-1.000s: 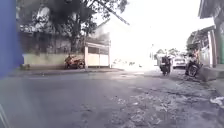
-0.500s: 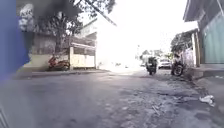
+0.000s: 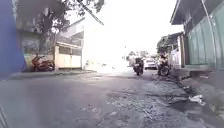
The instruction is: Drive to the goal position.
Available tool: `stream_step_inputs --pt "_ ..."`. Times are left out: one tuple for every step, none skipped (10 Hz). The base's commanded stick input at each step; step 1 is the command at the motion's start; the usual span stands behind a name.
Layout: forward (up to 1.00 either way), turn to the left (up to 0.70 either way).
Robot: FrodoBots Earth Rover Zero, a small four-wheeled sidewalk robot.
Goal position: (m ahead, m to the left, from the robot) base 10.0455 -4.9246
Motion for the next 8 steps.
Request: stream_step_inputs --pt "0.38 -0.01" --pt "0.38 -0.01" --pt "0.38 -0.01" --pt "0.39 -0.01" --pt "0.39 -0.01" --pt "0.42 -0.01" --pt "0.44 -0.01" --pt "0.46 -0.01"
